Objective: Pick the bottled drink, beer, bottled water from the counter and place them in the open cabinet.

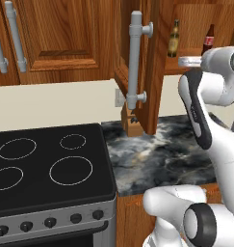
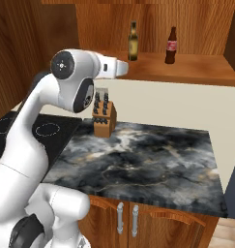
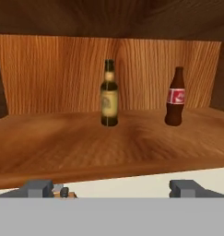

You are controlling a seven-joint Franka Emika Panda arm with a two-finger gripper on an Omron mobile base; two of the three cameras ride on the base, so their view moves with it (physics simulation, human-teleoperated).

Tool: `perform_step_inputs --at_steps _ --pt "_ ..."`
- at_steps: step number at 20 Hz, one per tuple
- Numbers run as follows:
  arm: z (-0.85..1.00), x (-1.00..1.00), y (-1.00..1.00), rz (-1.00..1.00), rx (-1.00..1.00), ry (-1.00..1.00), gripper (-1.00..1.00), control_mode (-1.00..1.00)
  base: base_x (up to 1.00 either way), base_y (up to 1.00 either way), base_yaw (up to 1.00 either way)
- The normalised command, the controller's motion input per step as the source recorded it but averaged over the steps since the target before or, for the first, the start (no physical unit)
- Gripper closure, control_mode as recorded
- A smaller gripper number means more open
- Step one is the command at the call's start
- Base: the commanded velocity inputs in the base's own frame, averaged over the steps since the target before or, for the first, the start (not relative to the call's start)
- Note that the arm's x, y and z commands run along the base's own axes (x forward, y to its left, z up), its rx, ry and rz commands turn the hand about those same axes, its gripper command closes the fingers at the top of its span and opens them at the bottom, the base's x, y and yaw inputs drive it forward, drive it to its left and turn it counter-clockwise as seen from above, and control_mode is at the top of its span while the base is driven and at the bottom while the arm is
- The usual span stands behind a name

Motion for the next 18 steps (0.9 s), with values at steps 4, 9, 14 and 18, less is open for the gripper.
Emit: perform_step_inputs --at_steps 4,9,14,18 --pt "0.00 -0.56 0.17 0.00 0.00 0.01 -1.00 -1.00 0.00 0.00 0.00" --pt "0.00 -0.51 0.02 0.00 0.00 0.00 -1.00 -1.00 0.00 0.00 0.00" --pt "0.00 -0.60 0.00 0.02 0.00 0.00 -1.00 -1.00 0.00 0.00 0.00" --pt "0.00 -0.27 0.06 0.07 0.00 0.00 -1.00 -1.00 0.00 0.00 0.00"
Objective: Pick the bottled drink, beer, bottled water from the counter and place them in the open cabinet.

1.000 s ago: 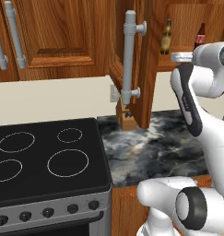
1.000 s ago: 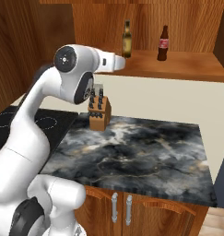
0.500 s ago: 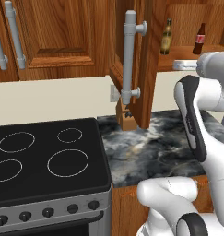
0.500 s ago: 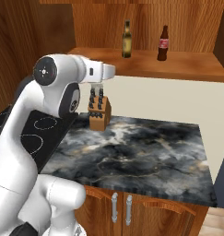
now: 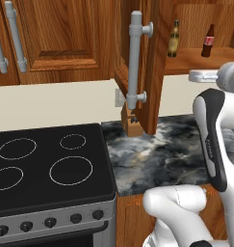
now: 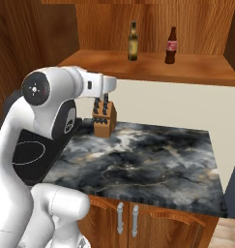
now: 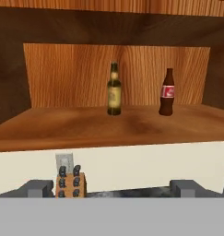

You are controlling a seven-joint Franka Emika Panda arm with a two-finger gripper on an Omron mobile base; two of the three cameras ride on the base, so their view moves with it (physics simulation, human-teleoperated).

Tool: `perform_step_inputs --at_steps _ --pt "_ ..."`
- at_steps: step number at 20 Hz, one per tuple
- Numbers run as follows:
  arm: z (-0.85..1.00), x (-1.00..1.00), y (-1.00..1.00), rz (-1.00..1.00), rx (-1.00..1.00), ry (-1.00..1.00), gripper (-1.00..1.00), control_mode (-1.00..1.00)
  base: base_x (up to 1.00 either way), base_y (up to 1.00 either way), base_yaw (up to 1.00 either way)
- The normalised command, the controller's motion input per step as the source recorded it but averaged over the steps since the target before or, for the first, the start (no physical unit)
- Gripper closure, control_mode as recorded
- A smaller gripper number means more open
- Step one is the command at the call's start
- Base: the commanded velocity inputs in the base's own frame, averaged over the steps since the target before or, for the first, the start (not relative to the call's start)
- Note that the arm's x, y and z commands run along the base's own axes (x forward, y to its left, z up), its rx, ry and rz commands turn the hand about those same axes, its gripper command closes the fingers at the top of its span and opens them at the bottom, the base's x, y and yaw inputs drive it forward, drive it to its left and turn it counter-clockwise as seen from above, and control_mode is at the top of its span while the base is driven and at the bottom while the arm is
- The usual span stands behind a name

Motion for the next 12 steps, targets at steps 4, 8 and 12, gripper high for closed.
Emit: perform_step_inputs --at_steps 4,8,12 --pt "0.00 -0.13 0.21 0.07 0.00 0.02 -1.00 -1.00 0.00 0.00 0.00" --pt "0.00 -0.05 0.21 0.04 -0.01 0.04 -1.00 1.00 -0.03 0.05 0.01" --pt "0.00 0.00 0.00 0.00 0.00 0.00 -1.00 1.00 -0.56 0.03 0.01"
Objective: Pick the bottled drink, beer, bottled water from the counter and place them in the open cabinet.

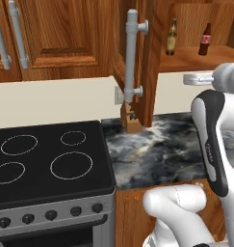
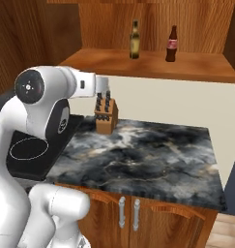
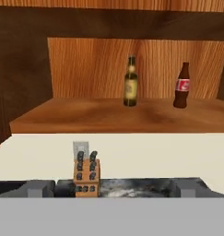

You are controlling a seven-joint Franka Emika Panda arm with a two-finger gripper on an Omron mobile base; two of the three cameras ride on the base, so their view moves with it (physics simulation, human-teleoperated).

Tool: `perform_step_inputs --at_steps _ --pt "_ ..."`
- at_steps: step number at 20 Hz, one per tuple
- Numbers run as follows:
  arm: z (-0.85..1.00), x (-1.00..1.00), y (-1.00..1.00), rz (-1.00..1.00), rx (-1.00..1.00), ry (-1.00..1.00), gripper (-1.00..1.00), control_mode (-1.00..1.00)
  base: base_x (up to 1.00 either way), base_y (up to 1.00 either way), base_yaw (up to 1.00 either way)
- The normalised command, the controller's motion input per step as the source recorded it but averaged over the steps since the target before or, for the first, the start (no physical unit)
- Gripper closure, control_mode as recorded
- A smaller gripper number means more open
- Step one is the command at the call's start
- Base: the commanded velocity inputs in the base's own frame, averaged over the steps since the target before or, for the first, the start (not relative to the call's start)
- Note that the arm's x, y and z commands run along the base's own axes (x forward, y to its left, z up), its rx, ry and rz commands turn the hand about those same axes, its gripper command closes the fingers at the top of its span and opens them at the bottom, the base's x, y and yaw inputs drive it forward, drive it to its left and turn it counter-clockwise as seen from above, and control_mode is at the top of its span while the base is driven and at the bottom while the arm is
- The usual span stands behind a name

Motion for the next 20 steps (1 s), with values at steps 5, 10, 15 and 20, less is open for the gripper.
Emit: perform_step_inputs --at_steps 5,10,15,20 --pt "0.00 0.00 0.00 0.00 0.00 0.00 -1.00 1.00 -1.00 -0.26 -0.15" --pt "0.00 0.00 0.00 0.00 0.00 0.00 -1.00 1.00 -0.91 -0.05 -0.59" --pt "0.00 0.00 0.00 0.00 0.00 0.00 -1.00 1.00 -0.50 0.05 -0.92" --pt "0.00 0.00 0.00 0.00 0.00 0.00 -1.00 1.00 -0.13 0.00 -1.00"
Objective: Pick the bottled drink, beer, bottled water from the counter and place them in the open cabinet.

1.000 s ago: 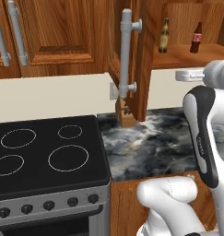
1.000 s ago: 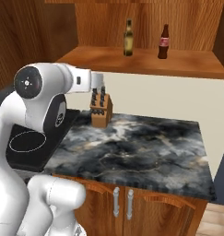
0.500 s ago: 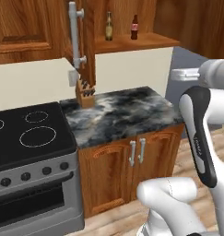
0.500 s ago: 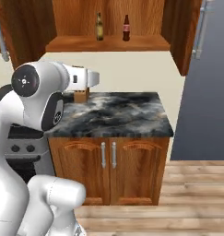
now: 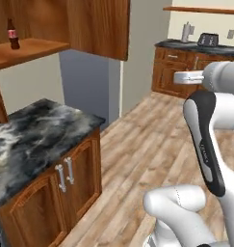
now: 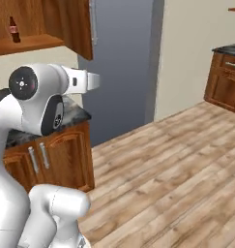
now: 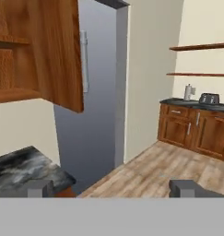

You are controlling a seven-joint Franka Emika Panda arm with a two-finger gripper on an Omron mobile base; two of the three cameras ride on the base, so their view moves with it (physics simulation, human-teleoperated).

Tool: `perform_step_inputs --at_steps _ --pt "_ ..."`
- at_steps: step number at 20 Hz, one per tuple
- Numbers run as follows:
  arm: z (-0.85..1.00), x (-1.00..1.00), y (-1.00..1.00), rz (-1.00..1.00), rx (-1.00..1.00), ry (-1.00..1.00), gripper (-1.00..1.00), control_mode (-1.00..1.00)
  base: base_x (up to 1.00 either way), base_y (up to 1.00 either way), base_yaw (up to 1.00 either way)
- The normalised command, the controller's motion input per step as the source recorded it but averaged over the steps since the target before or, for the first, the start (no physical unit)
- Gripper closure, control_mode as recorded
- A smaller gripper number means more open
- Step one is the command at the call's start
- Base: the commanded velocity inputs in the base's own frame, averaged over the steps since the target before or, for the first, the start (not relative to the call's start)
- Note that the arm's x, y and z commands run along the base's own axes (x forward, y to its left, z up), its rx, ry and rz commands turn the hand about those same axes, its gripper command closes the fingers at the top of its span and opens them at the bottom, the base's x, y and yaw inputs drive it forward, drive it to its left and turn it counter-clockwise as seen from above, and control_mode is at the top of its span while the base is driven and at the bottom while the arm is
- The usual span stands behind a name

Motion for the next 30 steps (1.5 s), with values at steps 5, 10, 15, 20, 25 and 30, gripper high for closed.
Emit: perform_step_inputs --at_steps 5,10,15,20,25,30 --pt "0.00 0.00 0.00 0.00 0.00 0.00 -1.00 1.00 -0.07 0.02 -1.00" --pt "0.00 0.00 0.00 0.00 0.00 0.00 -1.00 1.00 -0.08 0.12 -0.94" --pt "0.00 0.00 0.00 0.00 0.00 0.00 -1.00 1.00 0.00 0.17 -0.84" --pt "0.00 0.00 0.00 0.00 0.00 0.00 -1.00 1.00 0.15 0.41 -0.62" --pt "0.00 0.00 0.00 0.00 0.00 0.00 -1.00 1.00 0.10 0.25 -0.53" --pt "0.00 0.00 0.00 0.00 0.00 0.00 -1.00 1.00 0.24 0.24 -0.51"
